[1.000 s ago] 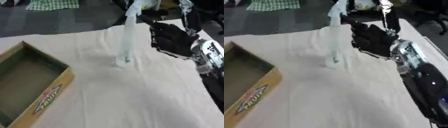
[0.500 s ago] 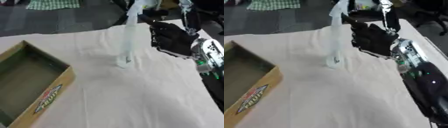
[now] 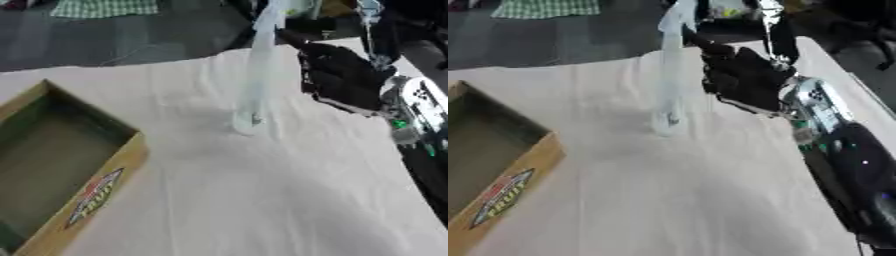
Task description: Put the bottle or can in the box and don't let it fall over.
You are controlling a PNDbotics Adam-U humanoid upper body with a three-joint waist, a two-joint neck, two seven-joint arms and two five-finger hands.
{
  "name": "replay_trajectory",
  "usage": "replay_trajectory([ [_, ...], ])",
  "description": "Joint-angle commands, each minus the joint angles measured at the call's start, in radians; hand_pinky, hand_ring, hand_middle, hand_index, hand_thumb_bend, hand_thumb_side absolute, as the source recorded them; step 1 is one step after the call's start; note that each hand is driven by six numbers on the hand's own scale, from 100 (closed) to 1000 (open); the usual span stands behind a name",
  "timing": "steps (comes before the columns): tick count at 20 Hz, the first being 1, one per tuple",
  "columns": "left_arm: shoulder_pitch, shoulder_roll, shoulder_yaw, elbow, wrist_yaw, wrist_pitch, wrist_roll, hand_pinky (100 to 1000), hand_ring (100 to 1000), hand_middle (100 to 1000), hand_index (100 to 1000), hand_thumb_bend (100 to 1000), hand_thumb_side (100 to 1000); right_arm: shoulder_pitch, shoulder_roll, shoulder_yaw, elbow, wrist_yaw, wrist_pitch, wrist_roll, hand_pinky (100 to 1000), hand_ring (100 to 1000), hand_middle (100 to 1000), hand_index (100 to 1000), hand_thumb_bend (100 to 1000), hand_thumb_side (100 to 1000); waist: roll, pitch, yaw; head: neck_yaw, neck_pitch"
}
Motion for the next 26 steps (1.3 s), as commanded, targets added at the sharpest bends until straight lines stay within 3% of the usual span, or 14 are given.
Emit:
replay_trajectory([
  [1, -0.01, 0.018, 0.004, -0.021, -0.002, -0.001, 0.0, 1000, 712, 714, 865, 247, 866, -0.017, -0.043, -0.014, 0.003, -0.002, -0.002, 0.006, 100, 126, 248, 1000, 393, 1000, 0.001, -0.012, 0.002, -0.005, -0.016],
  [26, -0.025, 0.017, 0.002, -0.021, -0.003, -0.007, -0.003, 1000, 710, 713, 865, 242, 869, -0.052, -0.078, -0.027, 0.063, -0.018, -0.004, 0.027, 100, 120, 243, 1000, 392, 1000, 0.01, 0.02, 0.017, -0.031, -0.052],
])
